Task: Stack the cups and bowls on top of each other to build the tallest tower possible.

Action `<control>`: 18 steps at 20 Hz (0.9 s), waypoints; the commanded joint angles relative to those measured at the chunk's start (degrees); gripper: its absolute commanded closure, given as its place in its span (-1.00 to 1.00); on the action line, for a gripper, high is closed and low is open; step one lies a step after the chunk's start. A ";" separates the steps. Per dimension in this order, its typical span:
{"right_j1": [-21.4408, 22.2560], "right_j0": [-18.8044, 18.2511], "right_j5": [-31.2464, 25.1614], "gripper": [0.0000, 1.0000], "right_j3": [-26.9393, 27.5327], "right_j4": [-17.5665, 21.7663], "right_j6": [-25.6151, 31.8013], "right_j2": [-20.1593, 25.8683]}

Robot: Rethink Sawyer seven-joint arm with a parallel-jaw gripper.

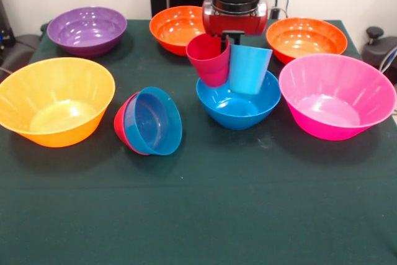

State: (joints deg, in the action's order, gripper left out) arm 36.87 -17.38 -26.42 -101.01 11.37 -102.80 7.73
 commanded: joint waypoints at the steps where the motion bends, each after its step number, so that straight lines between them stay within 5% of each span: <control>1: -1.45 3.09 5.72 1.00 -4.91 2.28 -7.89 -0.10; 17: -4.29 3.55 14.76 1.00 -6.11 2.89 -5.68 -0.06; 18: -4.42 3.37 14.95 -1.00 -6.02 2.82 -5.23 -0.05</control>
State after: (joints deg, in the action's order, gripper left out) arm 34.22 -13.89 -14.66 -105.00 11.34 -102.81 6.02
